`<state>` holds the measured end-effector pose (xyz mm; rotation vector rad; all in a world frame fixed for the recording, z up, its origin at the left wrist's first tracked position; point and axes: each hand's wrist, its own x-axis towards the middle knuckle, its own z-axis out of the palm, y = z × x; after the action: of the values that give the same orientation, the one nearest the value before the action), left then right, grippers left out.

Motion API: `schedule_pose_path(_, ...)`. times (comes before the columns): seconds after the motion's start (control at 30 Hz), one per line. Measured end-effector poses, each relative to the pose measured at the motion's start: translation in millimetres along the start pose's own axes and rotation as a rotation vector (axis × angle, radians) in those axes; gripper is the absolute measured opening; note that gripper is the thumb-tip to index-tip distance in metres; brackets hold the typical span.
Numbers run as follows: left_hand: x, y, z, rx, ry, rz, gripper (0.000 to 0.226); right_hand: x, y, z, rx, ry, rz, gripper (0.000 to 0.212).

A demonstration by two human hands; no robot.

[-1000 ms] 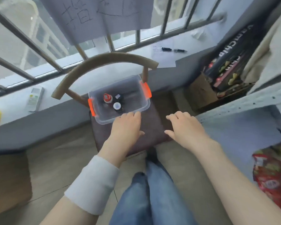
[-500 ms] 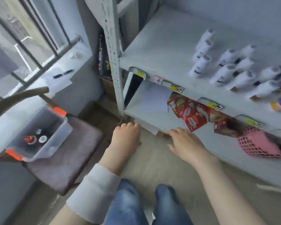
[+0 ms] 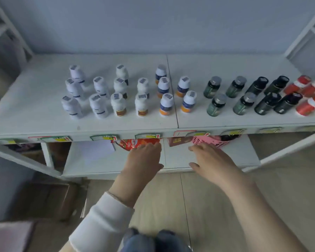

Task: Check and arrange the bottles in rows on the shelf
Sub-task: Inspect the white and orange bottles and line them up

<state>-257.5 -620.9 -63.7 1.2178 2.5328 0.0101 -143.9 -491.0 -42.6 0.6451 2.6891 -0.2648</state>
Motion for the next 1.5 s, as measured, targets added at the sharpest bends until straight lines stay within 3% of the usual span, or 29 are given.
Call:
schedule_pose_path(0.3,112.7,51.8,-36.0,0.047,0.138,0.125,0.041,50.0,78.3,-49.5,0.009,0.081,0.104,0.044)
schedule_pose_path(0.5,188.9,60.9,-52.0,-0.077,0.235,0.053,0.045,88.9,97.7,-73.8,0.01,0.102,0.106,0.046)
schedule_pose_path(0.73,242.0,67.7,-36.5,-0.147,0.164,0.052,0.044,124.2,120.5,-78.3,0.081,0.168,0.064,0.039)
schedule_pose_path(0.83,236.8,57.7,-48.3,-0.531,0.228,-0.052,0.037,137.3,132.5,-75.8,0.283,0.283,0.016,0.043)
schedule_pose_path(0.93,216.3,50.0,-66.2,-1.066,0.231,-0.073,0.029,146.8,139.7,-77.0,0.762,0.387,-0.01,0.047)
schedule_pose_path(1.0,201.7,51.7,-73.8,-1.421,0.152,-0.009,0.029,150.9,142.3,-80.8,1.077,0.306,-0.023,0.043)
schedule_pose_path(1.07,193.0,54.4,-72.5,-1.585,0.126,0.045,0.031,152.5,144.8,-82.9,1.395,0.166,-0.097,0.032)
schedule_pose_path(1.13,189.0,57.9,-66.6,-1.647,0.127,0.059,0.041,153.4,150.0,-79.8,1.578,0.099,-0.202,0.028)
schedule_pose_path(1.2,186.4,61.1,-62.5,-1.636,0.15,0.046,0.047,152.5,152.7,-73.4,1.561,0.12,-0.323,0.035)
schedule_pose_path(1.27,184.2,61.7,-61.4,-1.589,0.192,0.031,0.034,150.7,153.6,-65.0,1.495,0.139,-0.413,0.045)
schedule_pose_path(1.33,181.2,59.8,-63.1,-1.585,0.214,0.071,0.021,147.5,151.3,-60.1,1.549,0.096,-0.417,0.055)
schedule_pose_path(1.4,176.9,54.1,-65.5,-1.552,0.221,0.173,0.026,145.5,147.0,-61.2,1.655,0.004,-0.354,0.064)
schedule_pose_path(1.5,171.1,48.4,-68.7,-1.516,0.204,0.279,0.038,141.1,141.3,-65.3,1.618,0.042,-0.337,0.038)
